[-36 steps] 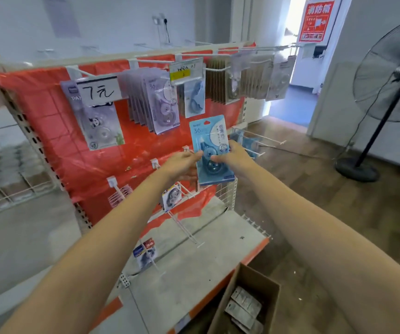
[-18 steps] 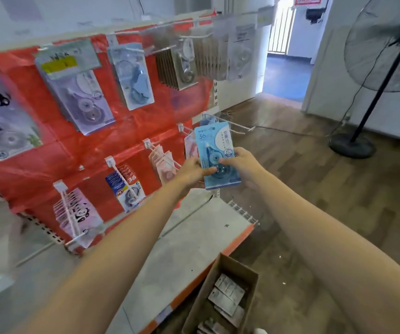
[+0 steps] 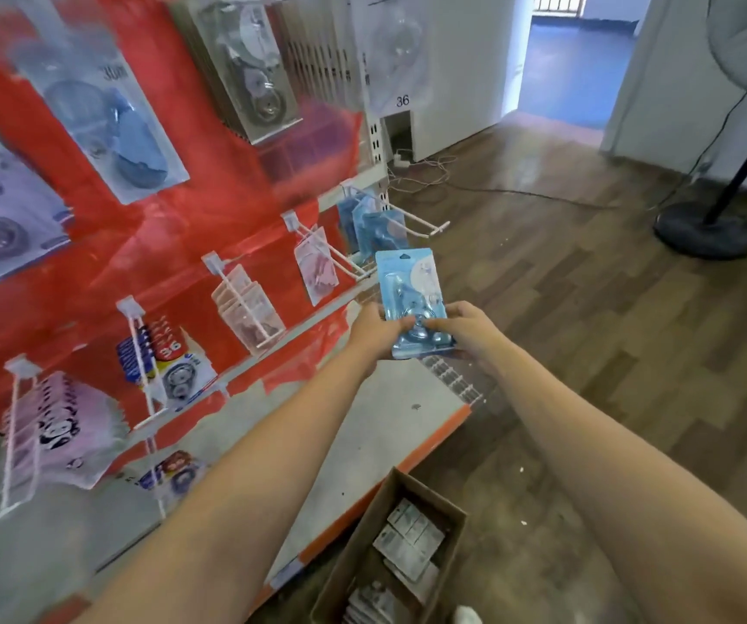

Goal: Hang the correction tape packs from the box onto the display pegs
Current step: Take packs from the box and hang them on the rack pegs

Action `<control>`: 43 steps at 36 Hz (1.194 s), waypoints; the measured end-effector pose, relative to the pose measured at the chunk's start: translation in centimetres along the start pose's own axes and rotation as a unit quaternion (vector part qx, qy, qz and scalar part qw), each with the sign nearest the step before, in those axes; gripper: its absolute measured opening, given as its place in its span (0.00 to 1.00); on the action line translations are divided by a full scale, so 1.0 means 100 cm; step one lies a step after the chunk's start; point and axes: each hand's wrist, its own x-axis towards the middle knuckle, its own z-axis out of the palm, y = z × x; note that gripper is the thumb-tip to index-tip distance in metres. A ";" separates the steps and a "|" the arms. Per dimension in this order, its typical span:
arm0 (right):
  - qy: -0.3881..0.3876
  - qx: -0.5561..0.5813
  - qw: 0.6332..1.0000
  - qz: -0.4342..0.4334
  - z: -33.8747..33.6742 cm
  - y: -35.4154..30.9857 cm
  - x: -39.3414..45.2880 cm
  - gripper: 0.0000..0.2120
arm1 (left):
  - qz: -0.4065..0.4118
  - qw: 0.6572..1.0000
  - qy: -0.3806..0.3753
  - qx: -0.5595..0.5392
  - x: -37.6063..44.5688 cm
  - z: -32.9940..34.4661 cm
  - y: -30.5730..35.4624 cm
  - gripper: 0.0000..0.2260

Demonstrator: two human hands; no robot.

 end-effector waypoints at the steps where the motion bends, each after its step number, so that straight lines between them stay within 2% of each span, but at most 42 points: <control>1: 0.010 -0.013 1.000 0.000 -0.003 0.001 0.009 0.18 | -0.006 1.000 0.002 0.000 0.010 0.004 0.000 0.17; 6: 0.075 -0.192 0.978 -0.036 -0.032 0.012 0.043 0.19 | -0.011 1.000 0.015 -0.005 0.055 0.024 0.000 0.20; 9: 0.082 -0.247 0.965 -0.038 -0.050 0.024 0.058 0.19 | -0.010 0.999 0.032 -0.002 0.076 0.033 0.002 0.18; 16: 0.077 -0.252 0.965 -0.002 -0.069 0.038 0.083 0.18 | 0.014 0.999 0.028 0.031 0.109 0.052 0.003 0.23; 21: 0.064 -0.231 0.971 0.009 -0.070 0.043 0.094 0.14 | -0.004 0.997 0.037 0.070 0.115 0.061 -0.014 0.20; 29: 0.035 -0.293 0.955 -0.025 -0.068 0.048 0.109 0.15 | -0.006 0.996 0.056 0.070 0.127 0.065 -0.017 0.17; 37: 0.025 -0.314 0.948 -0.036 -0.069 0.055 0.120 0.15 | -0.013 0.996 0.079 0.030 0.149 0.070 -0.010 0.20; 43: 0.016 -0.346 0.937 -0.042 -0.064 0.056 0.134 0.17 | 0.021 0.994 0.089 0.057 0.160 0.074 -0.020 0.21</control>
